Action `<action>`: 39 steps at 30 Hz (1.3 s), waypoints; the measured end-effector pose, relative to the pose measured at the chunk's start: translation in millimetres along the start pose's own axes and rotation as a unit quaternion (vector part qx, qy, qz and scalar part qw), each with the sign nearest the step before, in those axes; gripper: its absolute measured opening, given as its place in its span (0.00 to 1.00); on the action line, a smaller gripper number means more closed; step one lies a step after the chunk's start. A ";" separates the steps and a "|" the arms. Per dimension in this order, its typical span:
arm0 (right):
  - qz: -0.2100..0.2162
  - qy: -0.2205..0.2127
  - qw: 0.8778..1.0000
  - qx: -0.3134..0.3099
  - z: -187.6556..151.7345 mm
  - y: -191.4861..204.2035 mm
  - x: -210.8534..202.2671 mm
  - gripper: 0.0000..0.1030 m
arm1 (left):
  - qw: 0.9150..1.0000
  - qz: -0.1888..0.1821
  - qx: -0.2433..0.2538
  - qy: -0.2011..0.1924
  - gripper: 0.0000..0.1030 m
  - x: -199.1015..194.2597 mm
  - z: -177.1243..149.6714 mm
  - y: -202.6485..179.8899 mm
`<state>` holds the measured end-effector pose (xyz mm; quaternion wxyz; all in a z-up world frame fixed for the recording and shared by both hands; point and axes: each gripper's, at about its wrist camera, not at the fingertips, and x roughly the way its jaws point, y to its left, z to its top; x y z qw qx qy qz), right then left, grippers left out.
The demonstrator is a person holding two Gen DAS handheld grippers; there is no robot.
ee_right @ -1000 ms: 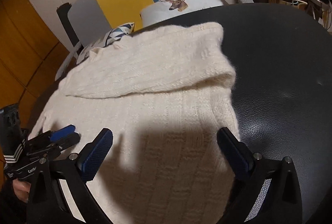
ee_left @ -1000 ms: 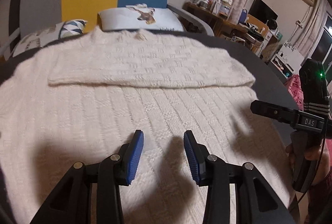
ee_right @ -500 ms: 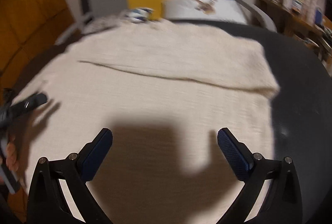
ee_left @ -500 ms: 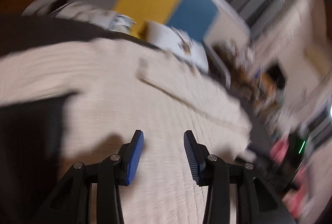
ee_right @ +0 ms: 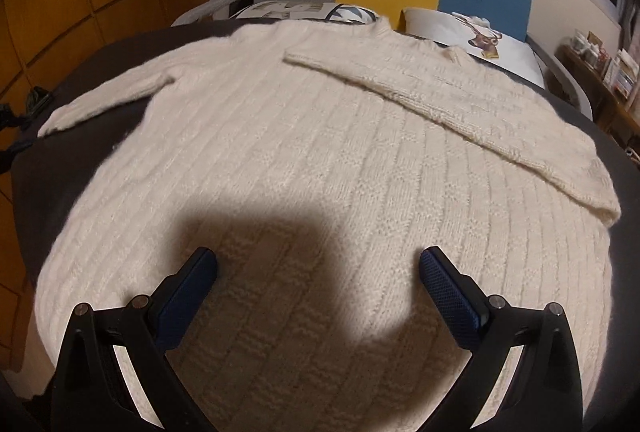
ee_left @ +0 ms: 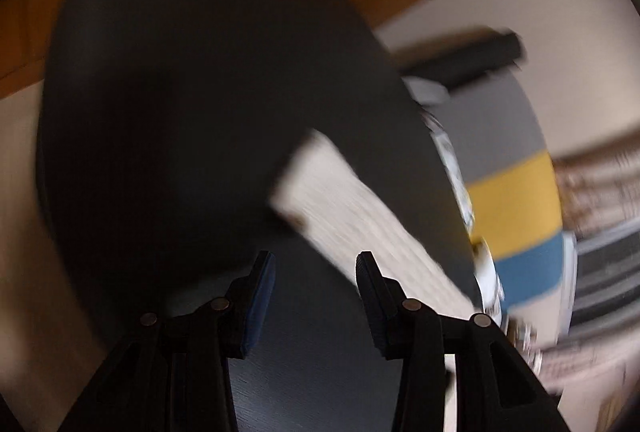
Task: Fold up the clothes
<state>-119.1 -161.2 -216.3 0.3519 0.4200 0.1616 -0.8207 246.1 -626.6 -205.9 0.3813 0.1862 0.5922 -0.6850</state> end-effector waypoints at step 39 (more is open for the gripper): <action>0.023 -0.006 0.999 0.033 3.1 -10.6 -2.2 1.00 | 0.988 -0.145 0.042 0.024 0.06 78.9 -26.1 -137.3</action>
